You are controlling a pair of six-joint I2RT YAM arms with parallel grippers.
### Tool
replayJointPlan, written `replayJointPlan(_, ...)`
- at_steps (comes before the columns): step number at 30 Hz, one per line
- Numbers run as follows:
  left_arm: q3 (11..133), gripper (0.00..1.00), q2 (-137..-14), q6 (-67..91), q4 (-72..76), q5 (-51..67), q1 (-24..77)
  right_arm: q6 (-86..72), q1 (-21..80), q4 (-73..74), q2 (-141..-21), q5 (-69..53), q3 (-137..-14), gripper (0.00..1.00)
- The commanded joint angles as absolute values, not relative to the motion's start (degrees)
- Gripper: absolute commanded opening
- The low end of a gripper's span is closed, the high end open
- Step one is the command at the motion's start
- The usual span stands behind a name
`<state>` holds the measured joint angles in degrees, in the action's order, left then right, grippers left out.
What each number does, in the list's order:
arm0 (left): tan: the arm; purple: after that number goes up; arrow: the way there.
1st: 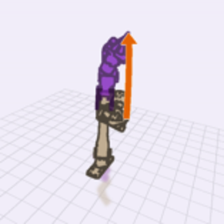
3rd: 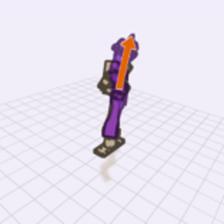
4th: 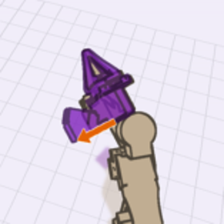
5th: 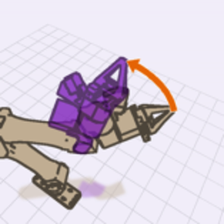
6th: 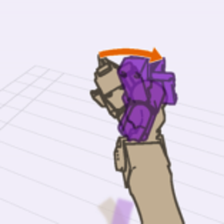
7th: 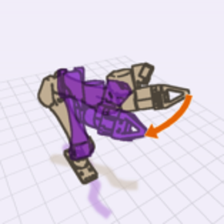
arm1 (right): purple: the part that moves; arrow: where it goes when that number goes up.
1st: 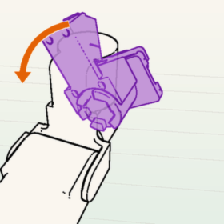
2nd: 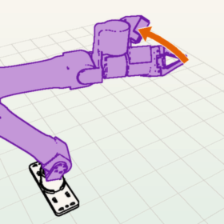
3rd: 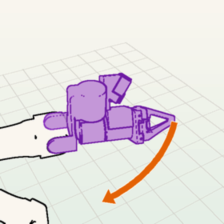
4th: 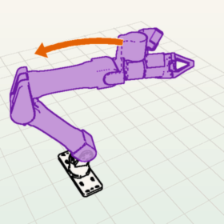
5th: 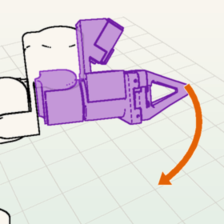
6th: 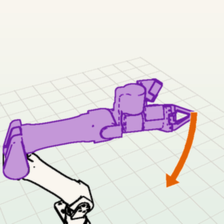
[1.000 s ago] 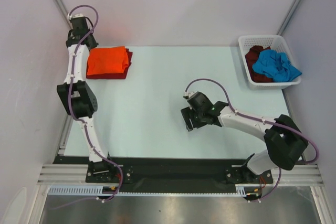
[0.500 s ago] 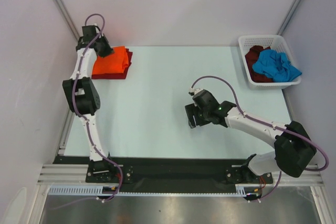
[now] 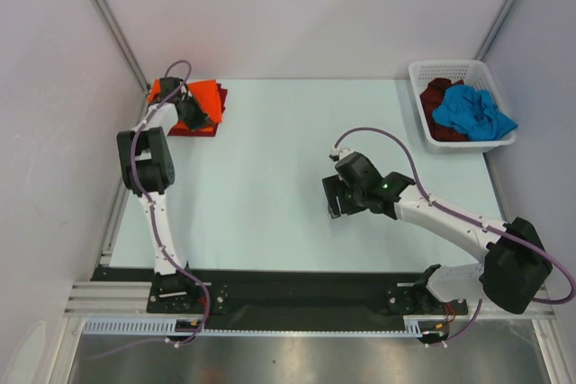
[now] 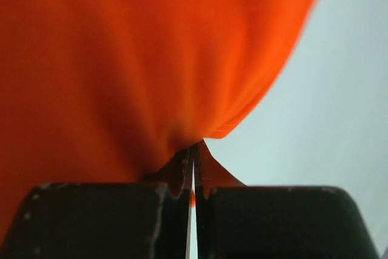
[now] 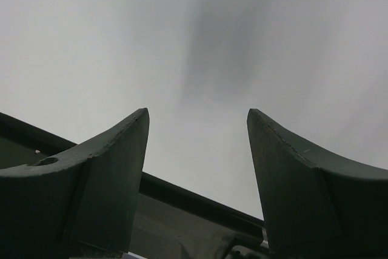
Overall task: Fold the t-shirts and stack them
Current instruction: Neatly place the folded tshirt to the corner
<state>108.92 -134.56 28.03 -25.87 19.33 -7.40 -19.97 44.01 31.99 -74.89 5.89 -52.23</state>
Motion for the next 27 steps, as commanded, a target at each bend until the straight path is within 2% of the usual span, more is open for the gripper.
replayJointPlan(1, 102.5, 0.0, -130.1, 29.2, -21.3, 20.5, -8.0, -20.9, 44.0, 33.7, -73.0, 7.6, -55.0, 0.71)
replayJointPlan(11, 97.3, 0.0, -123.3, 28.0, -21.2, 23.2, -9.6, -21.4, 46.4, 36.2, -72.9, 9.8, -58.3, 0.71)
replayJointPlan(17, 87.6, 0.03, -109.8, 29.7, -18.7, 27.0, -8.8, -21.5, 48.3, 36.6, -72.6, 9.9, -57.7, 0.71)
replayJointPlan(22, 76.1, 0.1, -94.3, 28.7, -20.1, 22.2, -4.1, -20.8, 47.6, 34.4, -73.2, 8.8, -58.4, 0.72)
replayJointPlan(27, 67.8, 0.16, -81.0, 24.8, -24.2, 12.3, 5.6, -24.6, 44.5, 27.8, -73.4, 6.4, -54.9, 0.72)
